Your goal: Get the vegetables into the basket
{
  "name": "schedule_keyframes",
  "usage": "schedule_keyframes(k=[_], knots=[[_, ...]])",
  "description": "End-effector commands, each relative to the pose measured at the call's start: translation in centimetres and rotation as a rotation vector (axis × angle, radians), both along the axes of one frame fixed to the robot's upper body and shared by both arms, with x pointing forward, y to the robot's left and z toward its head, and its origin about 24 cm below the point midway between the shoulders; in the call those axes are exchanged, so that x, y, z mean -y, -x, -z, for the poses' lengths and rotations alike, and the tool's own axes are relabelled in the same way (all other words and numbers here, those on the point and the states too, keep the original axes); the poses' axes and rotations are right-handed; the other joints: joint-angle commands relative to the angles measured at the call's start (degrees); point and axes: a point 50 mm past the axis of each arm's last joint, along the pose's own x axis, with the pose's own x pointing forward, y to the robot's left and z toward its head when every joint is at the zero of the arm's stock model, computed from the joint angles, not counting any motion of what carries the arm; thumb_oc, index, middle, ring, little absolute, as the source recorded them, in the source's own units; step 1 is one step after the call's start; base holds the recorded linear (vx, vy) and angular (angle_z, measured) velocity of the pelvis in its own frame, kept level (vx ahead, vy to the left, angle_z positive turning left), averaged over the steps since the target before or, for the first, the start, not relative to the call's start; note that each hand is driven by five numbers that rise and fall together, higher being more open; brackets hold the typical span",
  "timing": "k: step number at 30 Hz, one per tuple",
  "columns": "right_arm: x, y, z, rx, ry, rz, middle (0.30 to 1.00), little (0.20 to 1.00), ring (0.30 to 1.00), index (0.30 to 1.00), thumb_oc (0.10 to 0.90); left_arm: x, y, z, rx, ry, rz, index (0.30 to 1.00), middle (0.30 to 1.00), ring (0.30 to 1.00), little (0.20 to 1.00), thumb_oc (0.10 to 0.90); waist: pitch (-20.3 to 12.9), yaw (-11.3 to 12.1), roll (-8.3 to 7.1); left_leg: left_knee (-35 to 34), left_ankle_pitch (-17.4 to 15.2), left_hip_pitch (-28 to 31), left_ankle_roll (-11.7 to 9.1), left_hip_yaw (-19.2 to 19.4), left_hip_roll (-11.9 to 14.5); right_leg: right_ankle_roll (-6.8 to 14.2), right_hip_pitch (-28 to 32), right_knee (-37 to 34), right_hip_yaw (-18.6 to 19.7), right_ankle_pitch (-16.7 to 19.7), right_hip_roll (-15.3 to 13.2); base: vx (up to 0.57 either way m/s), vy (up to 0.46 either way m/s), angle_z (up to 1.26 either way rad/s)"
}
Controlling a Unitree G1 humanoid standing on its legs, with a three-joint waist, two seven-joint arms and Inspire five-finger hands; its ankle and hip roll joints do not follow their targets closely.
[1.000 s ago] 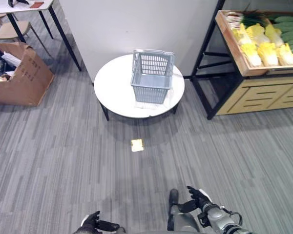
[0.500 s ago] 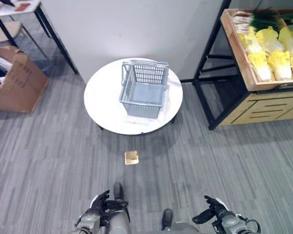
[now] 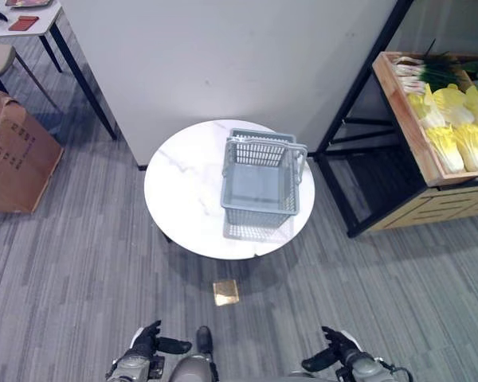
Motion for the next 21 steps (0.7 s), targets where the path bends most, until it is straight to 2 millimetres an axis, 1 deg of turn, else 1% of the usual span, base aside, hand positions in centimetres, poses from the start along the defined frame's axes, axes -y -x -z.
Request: schedule_keyframes(k=[1,2,3,4,5,6,8,10,12,14,16,19,20,21], knots=[[1.3,-1.4,-0.9,0.061,0.041,-0.03,1.0,1.0,1.0,1.0,0.9,-0.5,0.7,0.1,-0.021,-0.026,0.034,1.0,1.0,1.0,1.0,0.9,1.26,-0.07,1.69,5.89,-3.23,-1.6,-2.92,-3.2,3.54,0.47,-3.75,0.89,-1.37,3.78,3.09,0.14,0.123,0.07],[0.9,-1.8,-1.0,0.077,0.03,-0.041,1.0,1.0,1.0,1.0,0.9,-0.9,0.8,0.0,-0.024,-0.037,0.028,1.0,1.0,1.0,1.0,0.9,1.23,-0.29,1.88,3.67,-3.36,0.88,-2.94,-2.62,3.22,-0.02,-5.66,-1.35,-4.36,2.42,2.72,0.21,0.026,0.19],[0.7,-2.1,-1.1,0.084,0.027,-0.054,1.0,1.0,1.0,1.0,0.9,-1.0,0.7,-0.1,-0.024,-0.034,0.025,1.0,1.0,1.0,1.0,0.9,1.31,-0.52,1.67,3.09,-3.66,2.05,-3.38,-2.77,3.42,0.31,-6.32,-5.61,-5.84,1.02,2.68,0.27,-0.03,0.02],[0.7,-2.3,-1.2,0.094,0.025,-0.059,1.0,1.0,1.0,1.0,0.9,-0.8,0.8,0.0,-0.024,-0.028,0.027,1.0,1.0,1.0,1.0,0.9,1.57,-0.89,1.46,3.46,-4.15,2.43,-3.91,-3.38,3.52,0.59,-6.4,-10.21,-6.03,0.75,2.93,0.22,-0.168,-0.04],[0.6,-2.6,-1.3,0.101,0.022,-0.06,1.0,1.0,1.0,1.0,0.9,-0.7,0.8,0.0,-0.025,-0.022,0.028,1.0,1.0,1.0,1.0,0.9,1.49,-1.16,0.9,3.64,-4.59,2.78,-4.42,-3.82,3.46,1.17,-7.11,-14.85,-5.29,1.14,2.7,0.17,-0.157,-0.22],[0.6,-2.6,-1.3,0.103,0.02,-0.062,1.0,1.0,1.0,1.0,0.9,-0.6,1.0,0.1,-0.032,-0.022,0.032,1.0,1.0,1.0,1.0,0.9,1.62,-1.31,0.7,3.86,-4.96,3.28,-4.76,-4.21,3.59,1.66,-6.61,-16.85,-4.82,1.9,2.58,0.18,-0.157,0.07],[0.7,-2.7,-1.3,0.102,0.021,-0.068,1.0,1.0,1.0,1.0,0.9,-0.5,1.4,0.2,-0.047,-0.021,0.039,1.0,1.0,1.0,1.0,0.9,1.71,-1.87,0.18,4.18,-5.96,4.65,-5.6,-5.1,4.02,2.68,-7.97,-21.11,-2.59,4.42,2.16,0.19,-0.151,0.43],[0.8,-2.5,-1.3,0.095,0.023,-0.065,1.0,1.0,1.0,1.0,0.9,-0.4,1.5,0.3,-0.049,-0.019,0.045,1.0,1.0,1.0,1.0,0.9,1.86,-1.96,-0.23,5.2,-6.84,5.32,-6.26,-5.49,4.27,2.89,-7.46,-21.49,-2.6,4.87,2.2,0.15,-0.168,0.44],[0.9,-2.2,-1.2,0.081,0.027,-0.063,1.0,1.0,1.0,1.0,0.9,-0.1,1.5,0.4,-0.056,-0.013,0.05,1.0,1.0,1.0,1.0,0.9,1.13,-1.94,-0.39,5.51,-7.17,5.8,-6.96,-5.88,4.65,2.52,-6.52,-22.07,-3.54,4.24,2.68,0.14,-0.176,0.5],[1.5,-1.6,-1.0,0.058,0.043,-0.055,1.0,1.0,1.0,1.0,0.9,0.0,1.6,0.4,-0.057,-0.012,0.04,1.0,1.0,1.0,1.0,0.9,0.33,-1.96,0.21,4.44,-6.43,6.3,-7.73,-6.5,5.39,2.04,-5.27,-22.54,-4.48,3.53,3.68,0.14,-0.176,0.4],[2.1,-1.0,-0.9,0.043,0.052,-0.034,1.0,1.0,1.0,1.0,0.9,0.3,1.6,0.5,-0.056,0.0,0.038,1.0,1.0,1.0,1.0,0.9,-0.58,-2.24,1.05,2.54,-5.25,6.99,-8.8,-6.54,6.71,1.75,-4.24,-23.04,-5.83,2.77,4.67,0.14,-0.197,0.22],[2.4,-0.6,-0.9,0.031,0.062,-0.026,1.0,1.0,1.0,1.0,0.9,0.8,1.8,0.7,-0.065,0.011,0.054,1.0,1.0,1.0,1.0,0.9,-1.16,-2.67,2.43,0.99,-3.23,7.33,-10.53,-6.56,9.38,0.5,-3.8,-23.63,-6.53,0.89,7.16,0.12,-0.237,-0.02],[2.6,-0.5,-0.9,0.027,0.07,-0.029,1.0,1.0,1.0,1.0,0.9,1.0,1.5,0.7,-0.052,0.013,0.055,1.0,1.0,1.0,1.0,0.9,-0.94,-2.73,2.86,2.58,-2.4,6.75,-11.16,-7.04,10.08,-0.15,-3.64,-23.44,-6.51,0.18,7.99,0.11,-0.254,-0.06],[3.0,-0.4,-1.0,0.026,0.079,-0.027,1.0,1.0,1.0,1.0,0.9,1.5,1.0,0.6,-0.03,0.029,0.05,1.0,1.0,1.0,1.0,0.9,-0.17,-2.69,2.9,8.36,-1.89,4.76,-11.73,-8.4,9.38,-0.89,-3.51,-23.14,-6.24,-0.19,8.03,0.06,-0.158,-0.03]])
